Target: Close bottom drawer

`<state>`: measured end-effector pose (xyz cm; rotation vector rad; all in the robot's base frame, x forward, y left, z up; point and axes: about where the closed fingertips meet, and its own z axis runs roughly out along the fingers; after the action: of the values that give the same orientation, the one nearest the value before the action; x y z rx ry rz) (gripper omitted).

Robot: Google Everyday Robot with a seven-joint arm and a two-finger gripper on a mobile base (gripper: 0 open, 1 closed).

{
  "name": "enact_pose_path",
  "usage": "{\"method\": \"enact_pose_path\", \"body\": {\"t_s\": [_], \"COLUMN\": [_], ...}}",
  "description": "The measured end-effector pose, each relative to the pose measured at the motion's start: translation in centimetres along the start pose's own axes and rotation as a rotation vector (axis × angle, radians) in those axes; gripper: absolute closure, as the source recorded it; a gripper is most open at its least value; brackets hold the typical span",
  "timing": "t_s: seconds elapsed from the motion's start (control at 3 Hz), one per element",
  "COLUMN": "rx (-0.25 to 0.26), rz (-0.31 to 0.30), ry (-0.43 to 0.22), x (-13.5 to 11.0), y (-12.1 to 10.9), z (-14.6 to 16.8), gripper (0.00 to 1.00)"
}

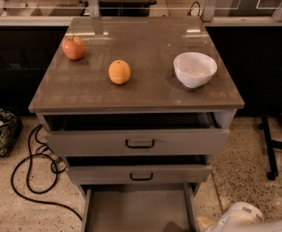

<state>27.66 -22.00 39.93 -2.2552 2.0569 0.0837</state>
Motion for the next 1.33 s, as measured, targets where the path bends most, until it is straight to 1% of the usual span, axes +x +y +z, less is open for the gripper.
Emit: {"method": "enact_pose_path", "body": {"t_s": [0.33,0.67,1.0,1.33], "rx": [0.018,0.024,0.01,0.007], "rz": [0.003,-0.021,-0.045,-0.047], "ry": [-0.048,-0.087,-0.099,-0.087], "x": [0.3,-0.7,-1.7,-1.6], "y": [-0.3,-1.0,-1.9,-2.0], "z": [2.3,4.3,7.2,9.1], "gripper": [0.0,0.0,0.0,0.0]}}
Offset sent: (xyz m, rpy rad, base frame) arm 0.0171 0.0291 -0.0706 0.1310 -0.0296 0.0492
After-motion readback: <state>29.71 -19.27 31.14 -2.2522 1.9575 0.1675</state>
